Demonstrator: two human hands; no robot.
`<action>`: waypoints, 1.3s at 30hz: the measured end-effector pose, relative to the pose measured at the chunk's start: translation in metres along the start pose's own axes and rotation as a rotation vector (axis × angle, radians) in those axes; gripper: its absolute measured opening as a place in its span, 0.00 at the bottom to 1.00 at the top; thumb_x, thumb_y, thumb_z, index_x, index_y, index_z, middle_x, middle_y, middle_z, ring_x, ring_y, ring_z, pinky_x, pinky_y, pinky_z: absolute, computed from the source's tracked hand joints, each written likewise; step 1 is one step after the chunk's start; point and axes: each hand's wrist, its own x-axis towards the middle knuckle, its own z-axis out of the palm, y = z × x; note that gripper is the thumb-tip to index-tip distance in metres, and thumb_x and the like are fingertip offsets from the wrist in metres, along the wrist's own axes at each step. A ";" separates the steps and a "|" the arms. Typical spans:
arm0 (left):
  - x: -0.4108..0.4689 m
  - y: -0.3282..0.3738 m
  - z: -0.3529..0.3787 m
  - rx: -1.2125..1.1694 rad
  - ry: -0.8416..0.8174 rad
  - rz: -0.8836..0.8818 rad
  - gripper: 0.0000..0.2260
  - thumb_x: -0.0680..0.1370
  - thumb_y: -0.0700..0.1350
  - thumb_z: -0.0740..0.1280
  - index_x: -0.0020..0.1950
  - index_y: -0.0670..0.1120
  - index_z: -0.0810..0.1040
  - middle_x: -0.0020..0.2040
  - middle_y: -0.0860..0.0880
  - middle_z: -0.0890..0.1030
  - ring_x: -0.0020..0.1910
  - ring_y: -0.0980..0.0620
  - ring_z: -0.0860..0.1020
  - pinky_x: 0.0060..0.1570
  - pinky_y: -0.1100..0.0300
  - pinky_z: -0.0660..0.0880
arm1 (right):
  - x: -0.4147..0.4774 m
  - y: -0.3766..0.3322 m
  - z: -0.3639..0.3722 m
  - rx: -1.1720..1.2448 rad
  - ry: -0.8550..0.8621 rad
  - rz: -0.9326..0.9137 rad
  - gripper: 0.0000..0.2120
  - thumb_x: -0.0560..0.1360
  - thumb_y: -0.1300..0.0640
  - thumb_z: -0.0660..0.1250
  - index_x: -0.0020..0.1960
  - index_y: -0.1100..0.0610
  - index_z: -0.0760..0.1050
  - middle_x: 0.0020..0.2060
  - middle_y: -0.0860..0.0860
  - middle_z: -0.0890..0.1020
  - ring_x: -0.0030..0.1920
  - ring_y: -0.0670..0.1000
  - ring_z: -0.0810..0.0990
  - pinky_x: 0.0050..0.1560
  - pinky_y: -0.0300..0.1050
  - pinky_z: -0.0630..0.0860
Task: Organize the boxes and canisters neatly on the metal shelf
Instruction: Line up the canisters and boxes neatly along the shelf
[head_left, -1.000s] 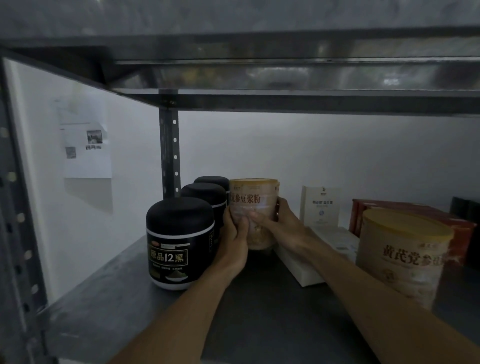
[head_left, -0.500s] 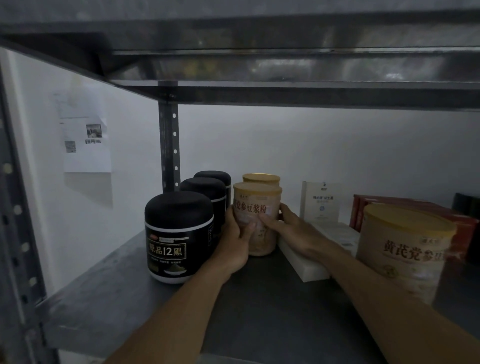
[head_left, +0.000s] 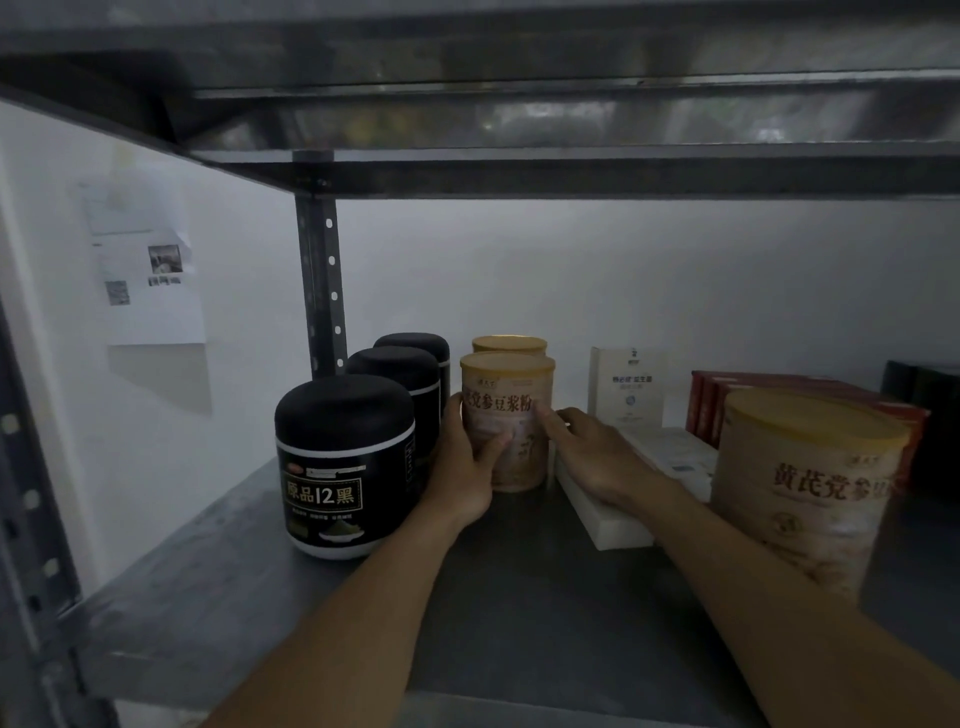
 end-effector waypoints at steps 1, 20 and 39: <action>0.001 0.000 0.000 0.005 -0.001 0.000 0.27 0.81 0.43 0.64 0.76 0.51 0.56 0.64 0.57 0.66 0.67 0.57 0.65 0.66 0.59 0.65 | -0.001 -0.001 0.000 -0.034 -0.002 0.014 0.37 0.79 0.31 0.46 0.73 0.56 0.67 0.68 0.55 0.75 0.64 0.54 0.74 0.54 0.44 0.68; -0.057 0.022 -0.006 0.168 -0.001 -0.119 0.16 0.79 0.48 0.67 0.65 0.48 0.72 0.61 0.49 0.78 0.57 0.52 0.76 0.59 0.55 0.73 | -0.118 0.001 -0.005 -0.203 0.443 -0.346 0.22 0.77 0.51 0.71 0.68 0.57 0.73 0.63 0.52 0.79 0.64 0.52 0.76 0.65 0.47 0.73; -0.117 0.048 -0.022 0.931 -0.314 -0.011 0.22 0.79 0.61 0.61 0.72 0.56 0.71 0.71 0.53 0.72 0.68 0.51 0.71 0.65 0.56 0.69 | -0.148 0.066 -0.070 0.411 0.803 0.141 0.49 0.58 0.50 0.84 0.73 0.54 0.64 0.64 0.54 0.76 0.64 0.57 0.76 0.63 0.55 0.76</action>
